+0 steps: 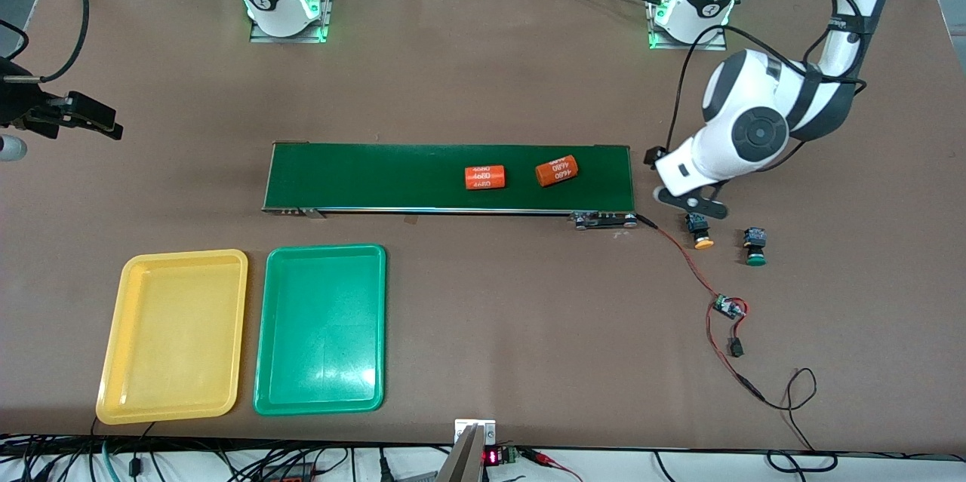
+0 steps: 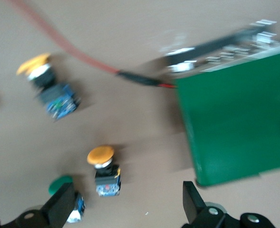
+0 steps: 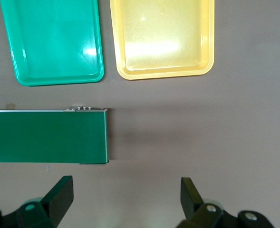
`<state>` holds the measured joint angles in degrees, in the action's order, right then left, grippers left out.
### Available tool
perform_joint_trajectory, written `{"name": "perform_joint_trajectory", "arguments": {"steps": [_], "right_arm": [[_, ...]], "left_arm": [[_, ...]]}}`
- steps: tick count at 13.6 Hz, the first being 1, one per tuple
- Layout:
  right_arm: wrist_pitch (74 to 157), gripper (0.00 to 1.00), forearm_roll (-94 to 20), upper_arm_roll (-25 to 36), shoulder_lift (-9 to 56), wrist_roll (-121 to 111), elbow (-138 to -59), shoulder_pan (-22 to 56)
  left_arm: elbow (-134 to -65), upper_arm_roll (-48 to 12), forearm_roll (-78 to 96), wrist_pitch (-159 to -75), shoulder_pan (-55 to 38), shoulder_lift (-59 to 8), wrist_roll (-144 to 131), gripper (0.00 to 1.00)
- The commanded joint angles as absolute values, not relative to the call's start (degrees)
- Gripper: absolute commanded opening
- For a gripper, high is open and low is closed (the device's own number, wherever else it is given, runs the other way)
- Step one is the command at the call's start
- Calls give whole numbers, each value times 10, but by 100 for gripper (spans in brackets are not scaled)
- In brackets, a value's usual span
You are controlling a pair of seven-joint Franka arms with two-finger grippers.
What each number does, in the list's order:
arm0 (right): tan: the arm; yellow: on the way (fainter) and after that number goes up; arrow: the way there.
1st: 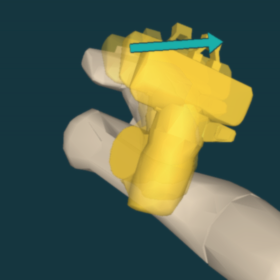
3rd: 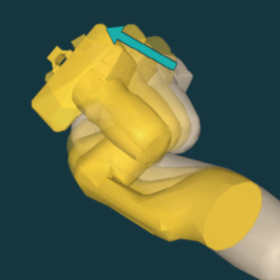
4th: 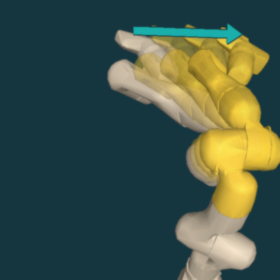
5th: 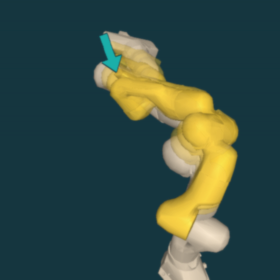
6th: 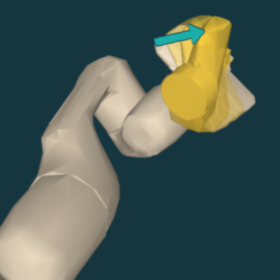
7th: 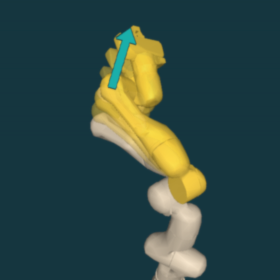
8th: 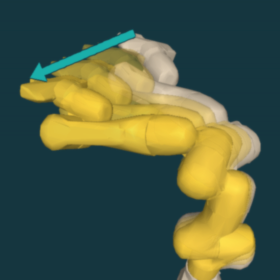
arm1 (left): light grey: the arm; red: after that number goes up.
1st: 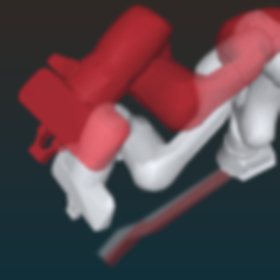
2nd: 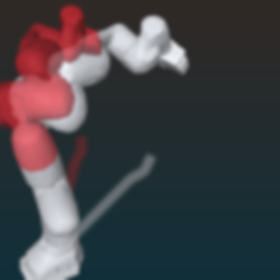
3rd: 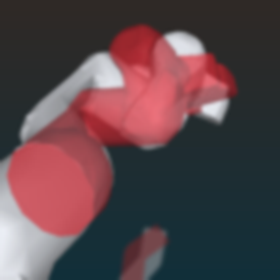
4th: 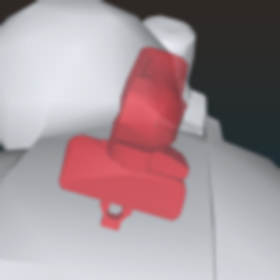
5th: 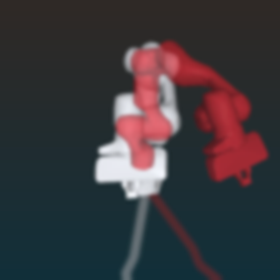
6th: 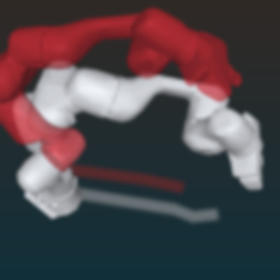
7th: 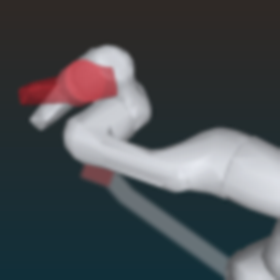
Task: Sort buttons by color to trays
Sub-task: 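Grasp a yellow-cap button with the left gripper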
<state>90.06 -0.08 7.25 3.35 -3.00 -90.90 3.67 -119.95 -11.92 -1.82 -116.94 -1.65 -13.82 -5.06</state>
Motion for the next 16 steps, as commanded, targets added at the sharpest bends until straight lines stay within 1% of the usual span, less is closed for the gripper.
{"name": "perform_joint_trajectory", "arguments": {"steps": [1, 2, 3, 6, 7, 10, 11, 12, 13, 14, 16], "right_arm": [[900, 100, -1, 73, 33, -33, -904, 38], [902, 100, -1, 73, 33, -33, -904, 38], [902, 100, -1, 72, 33, -33, -904, 38], [902, 100, -1, 72, 33, -32, -904, 39], [900, 100, -1, 72, 33, -33, -904, 39], [900, 100, -1, 72, 37, -34, -904, 39], [900, 100, -1, 72, 37, -34, -904, 39], [901, 100, -1, 73, 37, -34, -904, 39], [901, 100, -1, 72, 38, -35, -904, 39], [902, 100, 0, 72, 41, -35, -904, 39], [902, 100, 0, 72, 43, -35, -904, 39]], "left_arm": [[-1205, -68, -8, -1169, -24, -159, -83, 100], [-1222, -67, -11, -1171, -24, -159, -82, 100], [-1246, -68, -11, -1192, -23, -158, -77, 100], [-1339, -67, -12, -1347, -23, -158, 26, 100], [-1348, -68, -13, -1362, -21, -158, 69, 100], [-1374, -68, -13, -1371, -21, -156, 93, 100], [-1384, -68, -13, -1382, -21, -156, 96, 97], [-1389, -68, -13, -1393, -22, -157, 97, 80], [-1390, -68, -13, -1394, -22, -160, 97, 59], [-1389, -68, -13, -1395, -22, -163, 97, 42], [-1386, -69, -13, -1389, -24, -159, 94, 19]]}}
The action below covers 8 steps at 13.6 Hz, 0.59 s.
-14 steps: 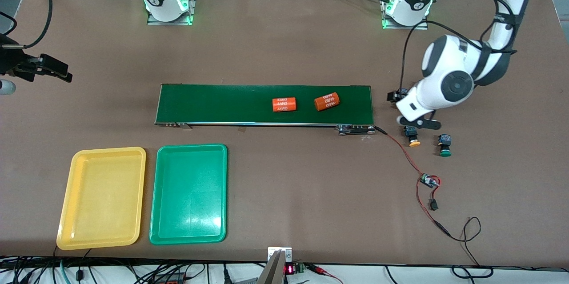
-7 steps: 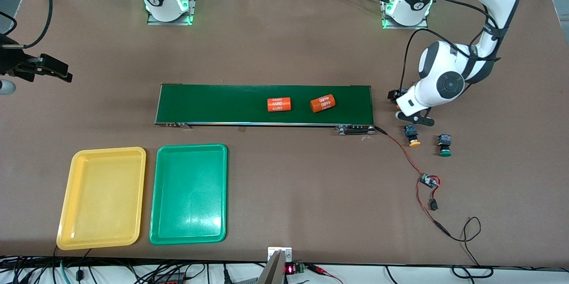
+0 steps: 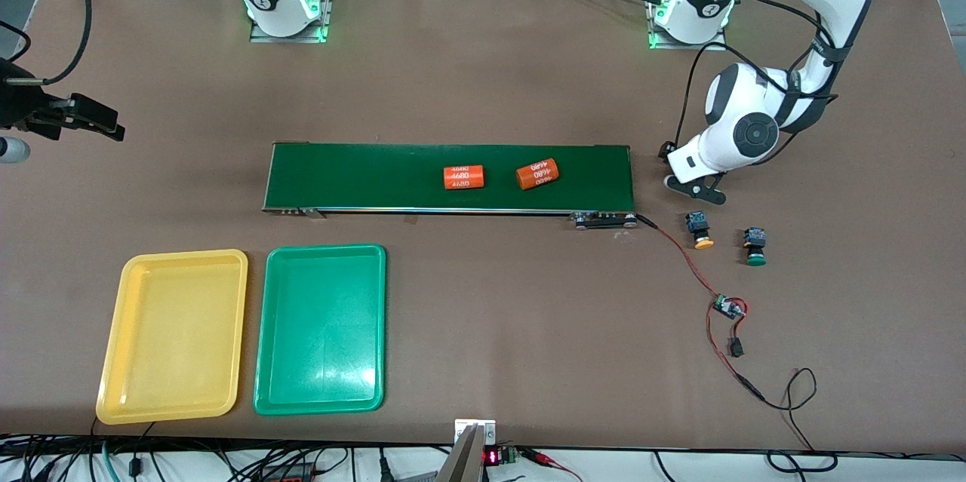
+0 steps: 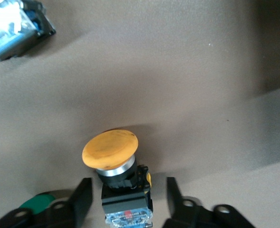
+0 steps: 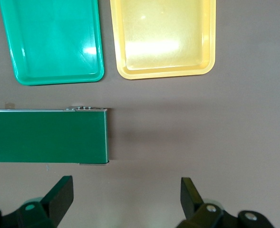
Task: Sort buttons by color to trays
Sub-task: 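Grasp a yellow-cap button with the left gripper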
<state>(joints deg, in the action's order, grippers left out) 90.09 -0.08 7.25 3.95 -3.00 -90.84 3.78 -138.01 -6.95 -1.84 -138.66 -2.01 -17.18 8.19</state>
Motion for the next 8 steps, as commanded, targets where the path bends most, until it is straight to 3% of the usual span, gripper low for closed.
{"name": "perform_joint_trajectory", "arguments": {"steps": [1, 8], "right_arm": [[903, 100, 1, 73, 43, -35, -904, 38], [903, 100, 1, 73, 43, -35, -904, 36]], "left_arm": [[-1381, -71, -13, -1388, -24, -155, 91, 14], [-1218, -140, -4, -1247, -27, -148, 0, 12]]}}
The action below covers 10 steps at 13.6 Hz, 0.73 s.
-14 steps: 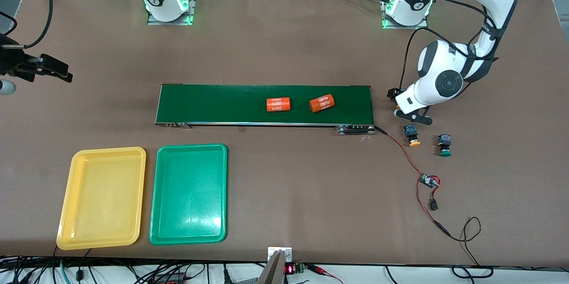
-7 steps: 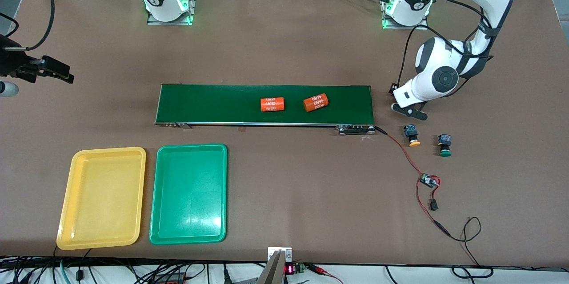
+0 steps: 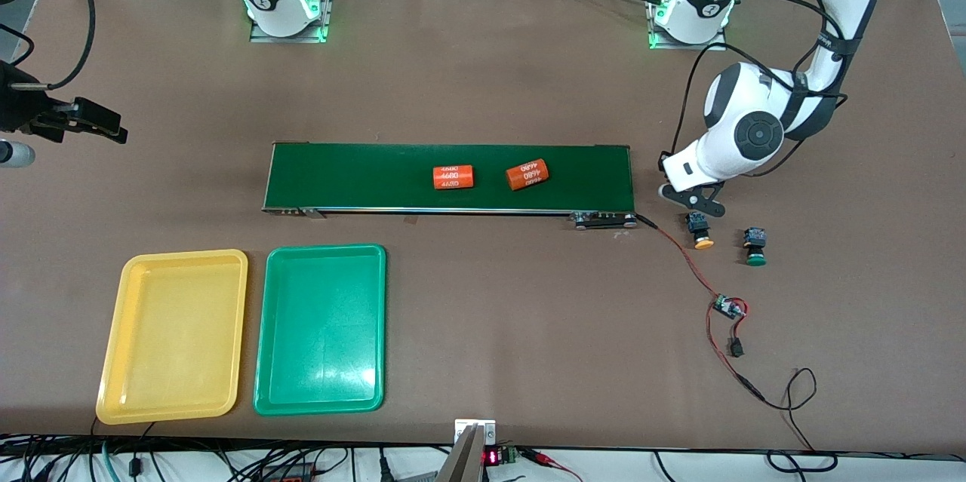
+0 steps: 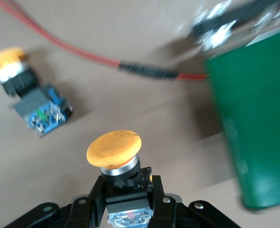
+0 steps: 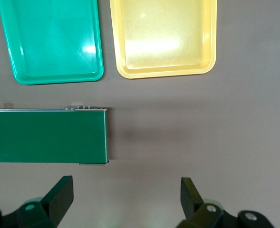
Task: Sort buttons by color to trays
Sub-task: 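Grasp a yellow-cap button with the left gripper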
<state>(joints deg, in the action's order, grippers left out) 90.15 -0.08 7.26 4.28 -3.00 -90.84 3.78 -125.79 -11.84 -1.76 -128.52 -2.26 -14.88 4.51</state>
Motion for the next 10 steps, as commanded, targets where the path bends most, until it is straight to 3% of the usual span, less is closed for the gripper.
{"name": "perform_joint_trajectory", "arguments": {"steps": [1, 5, 6, 7, 8, 9, 10], "right_arm": [[903, 100, 1, 73, 44, -35, -904, 36], [904, 100, 1, 73, 44, -34, -904, 36], [904, 100, 1, 73, 44, -33, -904, 36], [904, 100, 1, 73, 44, -32, -904, 36], [904, 100, 1, 73, 44, -32, -904, 35], [904, 100, 1, 73, 44, -32, -904, 34], [904, 100, 1, 73, 44, -32, -904, 34]], "left_arm": [[-1211, -169, 3, -1247, -27, -149, -50, 12], [-1204, -226, 91, -1304, -53, -179, -144, 13], [-1205, -234, 92, -1314, -54, -191, -145, 16], [-1205, -236, 92, -1317, -55, -196, -145, 25], [-1205, -236, 94, -1324, -59, -196, -145, 47], [-1205, -236, 95, -1324, -59, -194, -142, 99], [-1205, -236, 95, -1323, -59, -187, -139, 100]]}}
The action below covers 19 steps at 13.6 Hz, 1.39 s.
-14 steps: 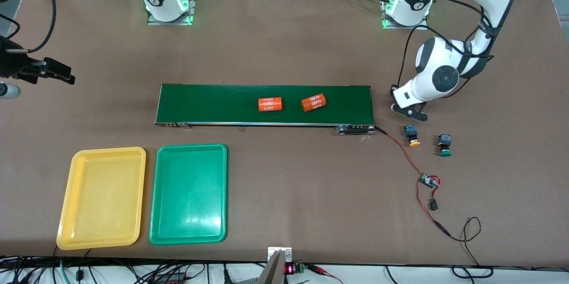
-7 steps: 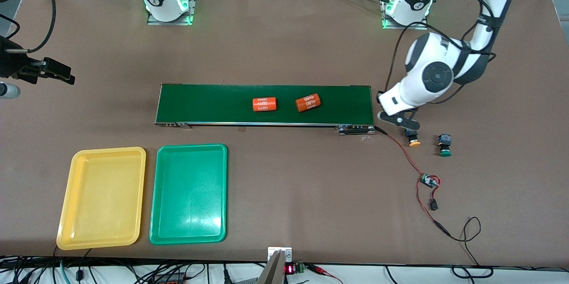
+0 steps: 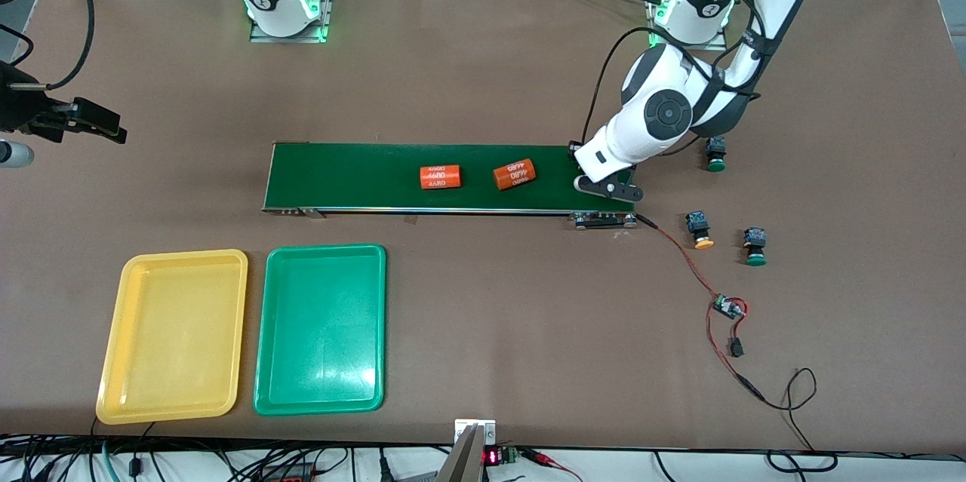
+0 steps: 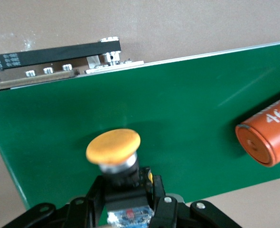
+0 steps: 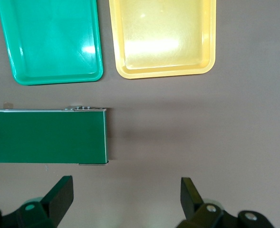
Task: Sort buttons by color to trays
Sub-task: 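Set the yellow-cap button on the belt with the left gripper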
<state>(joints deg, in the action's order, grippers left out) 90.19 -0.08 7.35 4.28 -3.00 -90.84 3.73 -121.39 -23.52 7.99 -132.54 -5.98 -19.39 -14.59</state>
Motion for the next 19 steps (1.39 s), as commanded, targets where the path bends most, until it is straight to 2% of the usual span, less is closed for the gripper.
{"name": "perform_joint_trajectory", "arguments": {"steps": [1, 4, 7, 11, 14, 16, 19], "right_arm": [[904, 100, 1, 73, 44, -32, -904, 35], [904, 100, 1, 73, 44, -30, -904, 36], [904, 100, 1, 73, 44, -30, -904, 36], [904, 100, 1, 73, 49, -30, -904, 36], [906, 100, 2, 73, 49, -29, -904, 35], [907, 100, 2, 73, 54, -29, -904, 36], [908, 100, 2, 73, 54, -29, -904, 36]], "left_arm": [[-1204, -236, 96, -1320, -59, -177, -141, 100], [-1204, -209, 88, -1304, -48, -144, -142, 100], [-1204, -117, 77, -1294, -47, -147, -139, 100], [-1165, -39, -66, -1305, -44, -201, -136, 100], [-1115, -37, -79, -1337, -13, -266, -137, 100], [-1118, -37, -79, -1377, -9, -285, -136, 100], [-1126, -37, -77, -1386, -11, -310, -139, 100]]}}
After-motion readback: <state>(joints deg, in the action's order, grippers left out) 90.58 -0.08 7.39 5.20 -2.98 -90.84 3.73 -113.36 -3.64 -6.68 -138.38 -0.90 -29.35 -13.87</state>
